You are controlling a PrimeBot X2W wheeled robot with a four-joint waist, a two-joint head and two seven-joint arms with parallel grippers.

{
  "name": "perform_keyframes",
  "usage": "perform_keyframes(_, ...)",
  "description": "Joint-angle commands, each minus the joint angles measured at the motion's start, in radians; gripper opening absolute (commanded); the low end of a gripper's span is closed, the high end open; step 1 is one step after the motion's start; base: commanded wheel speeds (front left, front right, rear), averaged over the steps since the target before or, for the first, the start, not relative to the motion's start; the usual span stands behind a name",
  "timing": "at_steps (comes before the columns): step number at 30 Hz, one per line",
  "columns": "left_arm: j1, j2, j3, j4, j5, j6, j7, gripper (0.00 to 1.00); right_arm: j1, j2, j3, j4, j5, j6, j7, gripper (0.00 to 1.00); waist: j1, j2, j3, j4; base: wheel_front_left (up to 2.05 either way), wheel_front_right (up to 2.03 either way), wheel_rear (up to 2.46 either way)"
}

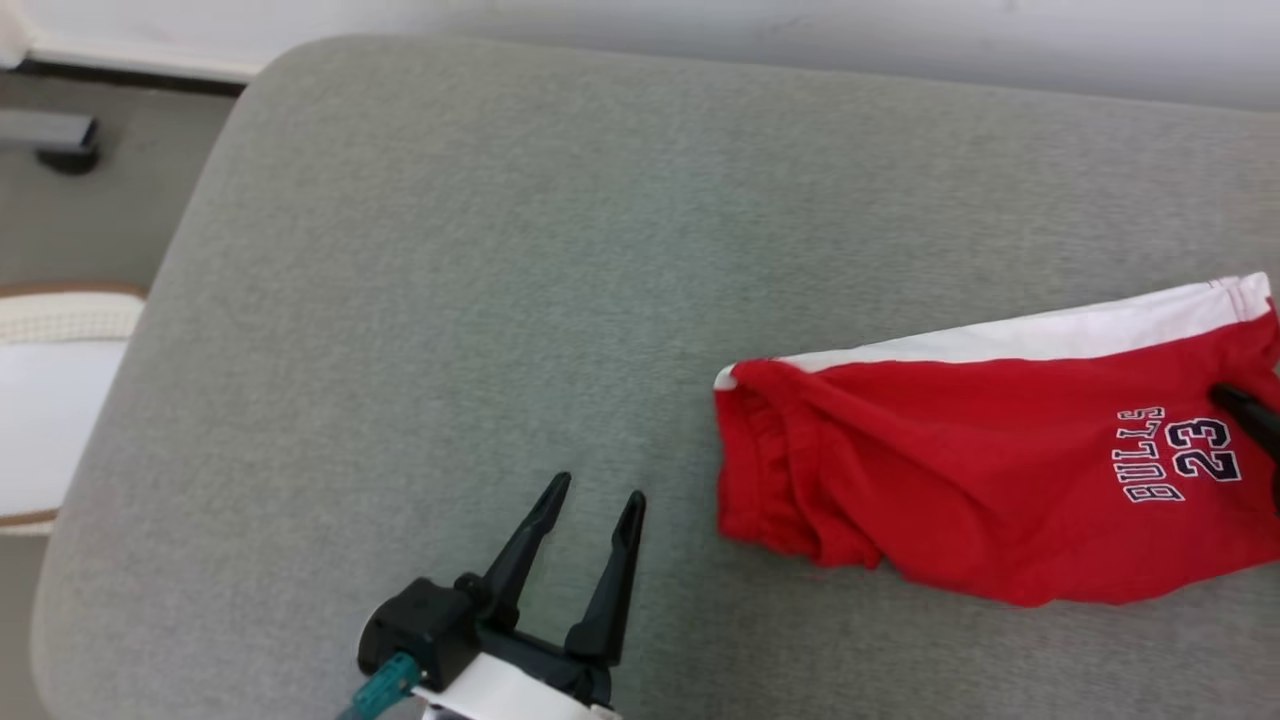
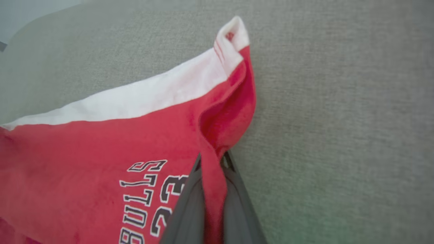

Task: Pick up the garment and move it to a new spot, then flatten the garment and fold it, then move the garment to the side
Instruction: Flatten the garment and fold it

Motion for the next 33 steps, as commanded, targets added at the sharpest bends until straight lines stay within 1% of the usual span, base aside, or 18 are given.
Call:
perform_keyframes(1, 0.014, 0.004, 0.012, 0.003, 0.016, -0.002, 0.0, 1.0, 0.015, -0.005, -0.018, 0.007, 0.013, -0.003, -0.012, 0.0, 0.0, 0.0, -0.035, -0.042, 0.0, 0.0, 0.0)
perform_keyframes(5, 0.037, 0.004, 0.035, 0.003, 0.021, -0.009, 0.0, 1.0, 0.053, -0.016, -0.079, 0.032, 0.023, -0.003, -0.045, 0.0, 0.0, 0.0, -0.054, -0.069, 0.0, 0.0, 0.0)
perform_keyframes(10, 0.052, 0.004, 0.042, 0.003, 0.021, -0.013, 0.0, 1.0, 0.078, -0.019, -0.16, 0.066, 0.002, -0.003, -0.086, 0.0, 0.0, 0.0, -0.065, -0.08, 0.0, 0.0, 0.0)
perform_keyframes(13, 0.06, 0.003, 0.038, 0.006, 0.017, -0.014, 0.0, 1.0, 0.069, -0.004, -0.197, 0.065, -0.005, -0.003, -0.085, 0.0, 0.0, 0.0, -0.069, -0.08, 0.0, 0.0, 0.0)
perform_keyframes(17, 0.067, 0.003, 0.027, 0.016, 0.0, -0.009, 0.0, 1.0, 0.046, 0.03, -0.214, 0.034, -0.02, -0.003, -0.05, 0.0, 0.0, 0.0, -0.083, -0.074, 0.0, 0.0, 0.0)
perform_keyframes(20, 0.071, 0.003, 0.017, 0.026, -0.016, -0.005, 0.0, 1.0, 0.043, 0.071, -0.213, -0.005, -0.019, -0.003, -0.014, 0.0, 0.0, 0.0, -0.102, -0.064, 0.0, 0.0, 0.0)
perform_keyframes(23, 0.077, 0.003, 0.011, 0.035, -0.031, -0.001, 0.0, 1.0, 0.036, 0.113, -0.211, -0.036, -0.059, -0.003, 0.018, 0.0, 0.0, 0.0, -0.122, -0.052, 0.0, 0.0, 0.0)
perform_keyframes(27, 0.084, 0.003, 0.009, 0.04, -0.05, 0.007, 0.0, 1.0, 0.031, 0.197, -0.181, -0.075, -0.128, -0.003, 0.078, 0.0, 0.0, 0.0, -0.142, -0.033, 0.0, 0.0, 0.0)
perform_keyframes(31, 0.093, 0.003, 0.004, 0.039, -0.06, 0.013, 0.0, 1.0, 0.029, 0.306, -0.159, -0.083, -0.211, -0.003, 0.103, 0.0, 0.0, 0.0, -0.156, -0.019, 0.0, 0.0, 0.0)
perform_keyframes(32, 0.093, 0.003, 0.004, 0.039, -0.06, 0.013, 0.0, 1.0, 0.029, 0.306, -0.159, -0.083, -0.211, -0.003, 0.103, 0.0, 0.0, 0.0, -0.156, -0.019, 0.0, 0.0, 0.0)
perform_keyframes(33, 0.097, 0.003, 0.002, 0.04, -0.06, 0.014, 0.0, 1.0, 0.028, 0.33, -0.155, -0.079, -0.235, -0.003, 0.105, 0.0, 0.0, 0.0, -0.158, -0.015, 0.0, 0.0, 0.0)
